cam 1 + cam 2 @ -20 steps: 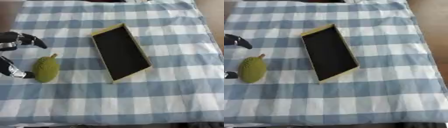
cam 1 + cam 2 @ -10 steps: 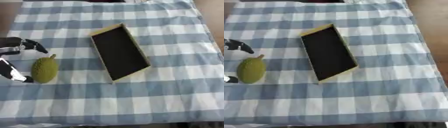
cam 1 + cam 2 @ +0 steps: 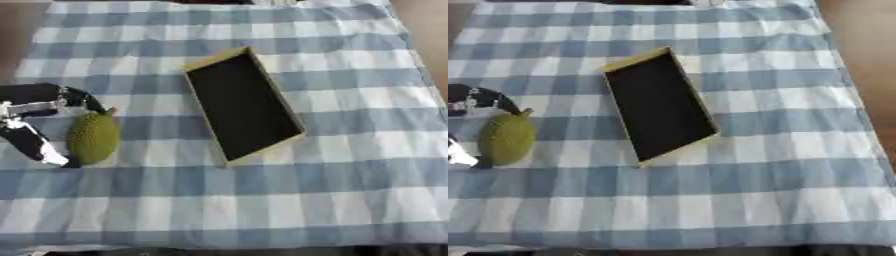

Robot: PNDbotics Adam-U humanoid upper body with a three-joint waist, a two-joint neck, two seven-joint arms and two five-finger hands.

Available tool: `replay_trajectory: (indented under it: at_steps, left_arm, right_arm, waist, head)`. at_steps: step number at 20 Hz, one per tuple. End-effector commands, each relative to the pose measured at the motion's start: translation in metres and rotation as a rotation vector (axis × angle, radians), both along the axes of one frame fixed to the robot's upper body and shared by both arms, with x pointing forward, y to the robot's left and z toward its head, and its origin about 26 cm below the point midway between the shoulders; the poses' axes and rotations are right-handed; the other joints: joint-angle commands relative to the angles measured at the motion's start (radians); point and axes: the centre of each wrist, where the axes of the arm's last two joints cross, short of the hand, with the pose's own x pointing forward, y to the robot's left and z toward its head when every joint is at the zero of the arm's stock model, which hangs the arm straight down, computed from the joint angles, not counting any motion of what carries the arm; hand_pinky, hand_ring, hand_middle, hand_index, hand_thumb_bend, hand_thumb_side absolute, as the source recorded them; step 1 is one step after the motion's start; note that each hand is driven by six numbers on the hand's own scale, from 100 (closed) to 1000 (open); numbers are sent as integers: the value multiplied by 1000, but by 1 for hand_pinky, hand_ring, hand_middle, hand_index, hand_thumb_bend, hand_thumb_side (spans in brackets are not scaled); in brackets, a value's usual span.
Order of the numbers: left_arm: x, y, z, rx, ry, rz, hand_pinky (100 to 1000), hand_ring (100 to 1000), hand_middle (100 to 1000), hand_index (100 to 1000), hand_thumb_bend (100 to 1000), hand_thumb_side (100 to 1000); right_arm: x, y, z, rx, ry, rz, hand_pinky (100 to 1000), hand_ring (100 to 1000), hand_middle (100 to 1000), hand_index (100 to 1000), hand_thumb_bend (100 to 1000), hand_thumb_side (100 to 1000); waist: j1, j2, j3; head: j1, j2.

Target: Pick up objects on the table and place them in the box.

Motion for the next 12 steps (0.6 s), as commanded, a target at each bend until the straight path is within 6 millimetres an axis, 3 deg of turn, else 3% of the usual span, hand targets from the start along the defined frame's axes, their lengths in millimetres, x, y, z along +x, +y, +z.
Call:
replay_trajectory:
  at_steps: [1,4,7,8,11,12]
  left_arm:
    - [3,2,5,19,-40,12,865,838,806,899,591,386]
    - [4,1,2,15,-58,18,859,816,779,887,573,408]
    - [5,-2,2,23,-105,20,808,765,724,862,553,362]
    - [5,-2,2,21,-118,21,785,739,691,838,524,337]
    - [3,-3,6,-14,-173,24,702,637,589,722,372,143]
    - [2,-3,9,-34,-198,24,691,624,579,710,351,128]
  right_arm:
    - [-3,-1,7,-12,-21,3,794,668,619,678,117,596]
    - [-3,-1,6,-11,-20,4,794,668,618,678,119,591]
    - [-3,0,6,-10,-15,5,794,668,619,678,118,592]
    - [-3,0,6,-10,-16,5,795,668,619,678,118,592]
    - [-3,-1,5,-9,-14,3,795,669,618,678,117,593]
    - [-3,-1,5,-9,-13,3,795,669,618,678,117,593]
  waist:
    - [1,-15,0]
    - [1,-14,-1]
    - [1,-12,-1]
    - [1,-12,-1]
    - [1,-11,-1]
    - [1,-11,-1]
  head:
    - [-2,-3]
    - [-4,3]
    - [-10,5]
    - [-10,5]
    - [-10,5]
    - [-9,5]
